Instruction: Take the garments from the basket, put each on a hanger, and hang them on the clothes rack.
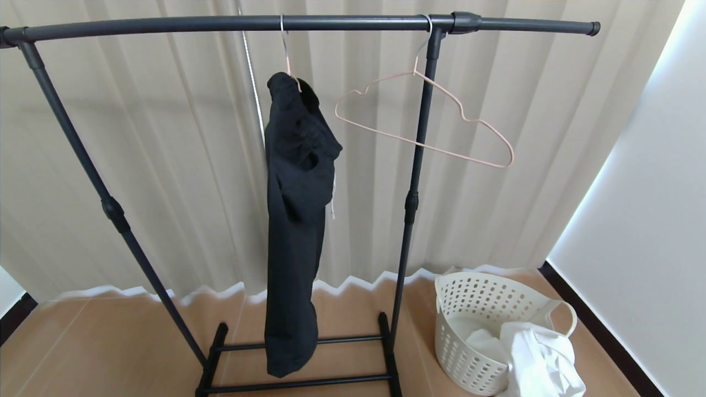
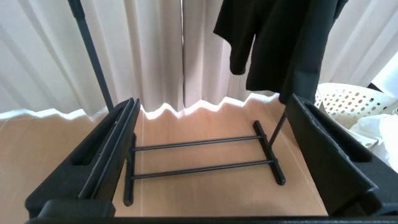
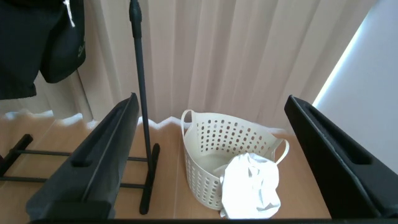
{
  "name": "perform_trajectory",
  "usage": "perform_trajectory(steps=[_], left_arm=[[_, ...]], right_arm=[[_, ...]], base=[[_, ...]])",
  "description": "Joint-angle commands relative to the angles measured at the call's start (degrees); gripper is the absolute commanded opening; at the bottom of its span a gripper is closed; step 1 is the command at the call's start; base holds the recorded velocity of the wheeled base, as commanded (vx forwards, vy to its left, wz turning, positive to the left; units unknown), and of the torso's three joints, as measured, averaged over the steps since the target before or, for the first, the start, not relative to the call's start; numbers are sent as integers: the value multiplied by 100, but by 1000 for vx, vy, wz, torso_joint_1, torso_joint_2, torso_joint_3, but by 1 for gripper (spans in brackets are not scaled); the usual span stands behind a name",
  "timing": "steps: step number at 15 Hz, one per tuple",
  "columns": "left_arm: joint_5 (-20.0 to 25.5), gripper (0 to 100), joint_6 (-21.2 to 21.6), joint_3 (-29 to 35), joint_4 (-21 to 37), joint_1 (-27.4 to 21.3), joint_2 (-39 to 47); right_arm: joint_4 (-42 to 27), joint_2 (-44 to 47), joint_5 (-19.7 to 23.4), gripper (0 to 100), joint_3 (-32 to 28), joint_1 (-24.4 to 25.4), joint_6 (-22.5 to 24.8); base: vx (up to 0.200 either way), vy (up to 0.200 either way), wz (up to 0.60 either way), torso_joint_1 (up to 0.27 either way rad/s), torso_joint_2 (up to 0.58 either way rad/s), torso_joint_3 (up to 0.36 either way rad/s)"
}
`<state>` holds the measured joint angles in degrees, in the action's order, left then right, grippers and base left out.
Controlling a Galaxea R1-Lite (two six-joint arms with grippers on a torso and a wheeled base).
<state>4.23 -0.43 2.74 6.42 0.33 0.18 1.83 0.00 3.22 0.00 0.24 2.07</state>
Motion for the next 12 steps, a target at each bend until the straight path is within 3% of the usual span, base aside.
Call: perform_trajectory(steps=[1, 12], left_arm=[[-1, 100, -1, 7, -1, 2, 8], [-1, 100, -1, 7, -1, 2, 8]], right_arm=[[2, 9, -5, 100, 0, 2, -5], [2, 9, -41, 100, 0, 2, -14]], base=[[0, 0, 0, -139, 500, 349], [0, 0, 0, -87, 465, 371]])
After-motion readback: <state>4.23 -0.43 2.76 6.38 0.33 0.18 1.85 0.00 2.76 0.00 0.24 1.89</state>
